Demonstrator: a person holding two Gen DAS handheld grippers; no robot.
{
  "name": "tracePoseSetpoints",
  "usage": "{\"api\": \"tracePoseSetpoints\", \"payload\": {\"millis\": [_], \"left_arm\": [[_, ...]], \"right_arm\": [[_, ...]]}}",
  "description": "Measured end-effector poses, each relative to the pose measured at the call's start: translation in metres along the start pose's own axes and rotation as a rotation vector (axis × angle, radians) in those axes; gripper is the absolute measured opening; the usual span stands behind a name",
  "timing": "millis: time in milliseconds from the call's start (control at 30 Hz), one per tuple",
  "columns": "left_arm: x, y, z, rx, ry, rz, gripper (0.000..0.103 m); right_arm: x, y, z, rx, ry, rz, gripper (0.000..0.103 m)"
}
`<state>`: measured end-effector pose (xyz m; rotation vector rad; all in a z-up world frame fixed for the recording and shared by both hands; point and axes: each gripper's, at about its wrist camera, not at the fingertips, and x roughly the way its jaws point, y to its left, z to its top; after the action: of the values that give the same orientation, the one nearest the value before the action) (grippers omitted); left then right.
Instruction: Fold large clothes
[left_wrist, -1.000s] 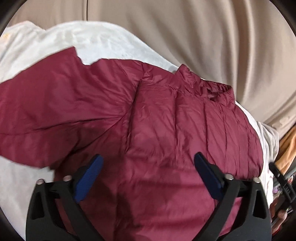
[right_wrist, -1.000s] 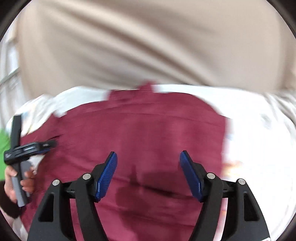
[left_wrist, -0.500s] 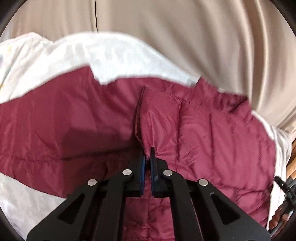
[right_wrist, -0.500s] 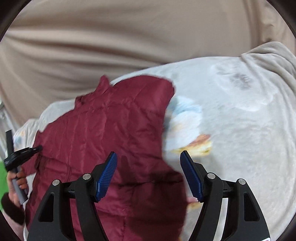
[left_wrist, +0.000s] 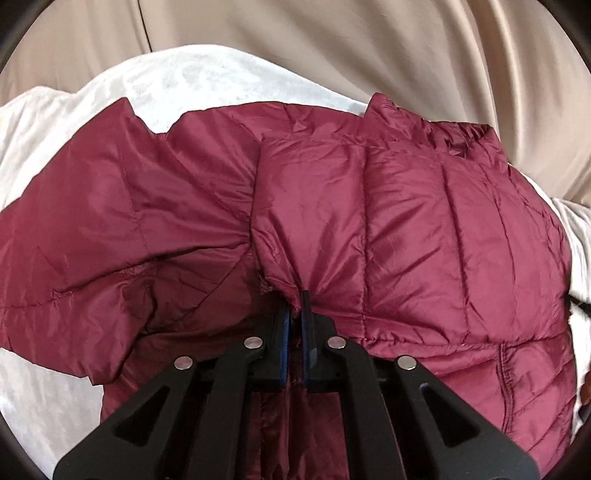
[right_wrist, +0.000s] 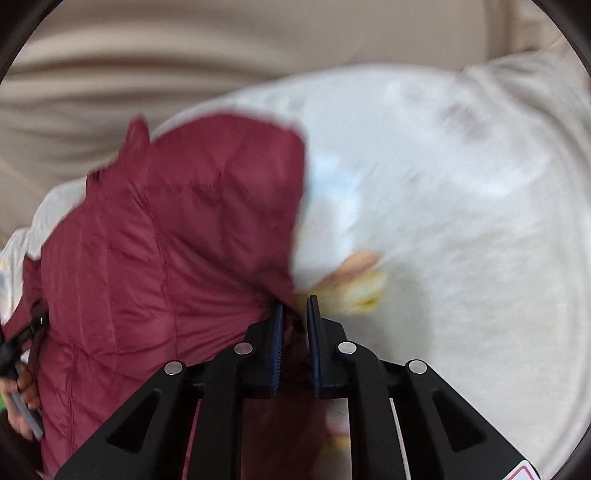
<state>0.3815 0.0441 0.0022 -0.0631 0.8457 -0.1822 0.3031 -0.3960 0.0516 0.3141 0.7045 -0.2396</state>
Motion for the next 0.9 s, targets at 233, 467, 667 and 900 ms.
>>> {"api": "tracePoseSetpoints", "payload": {"millis": [233,467,667,900], "left_arm": [[-0.001,0.0,-0.003,0.024,-0.027,0.032,0.005],[0.001,-0.002,-0.002,0.029,-0.027,0.026,0.008],[0.002,-0.001,-0.003,0.029,-0.027,0.017,0.009],[0.003,-0.005,-0.003,0.046,-0.028,0.037,0.008]], "right_arm": [[-0.004,0.062,0.023,-0.173,-0.037,0.078,0.012],[0.081,0.037,0.066,0.012,0.055,0.072,0.0],[0.025,0.031,0.052,0.0,-0.023,0.087,0.003],[0.002,0.028,-0.019,-0.165,0.118,0.069,0.005]]}}
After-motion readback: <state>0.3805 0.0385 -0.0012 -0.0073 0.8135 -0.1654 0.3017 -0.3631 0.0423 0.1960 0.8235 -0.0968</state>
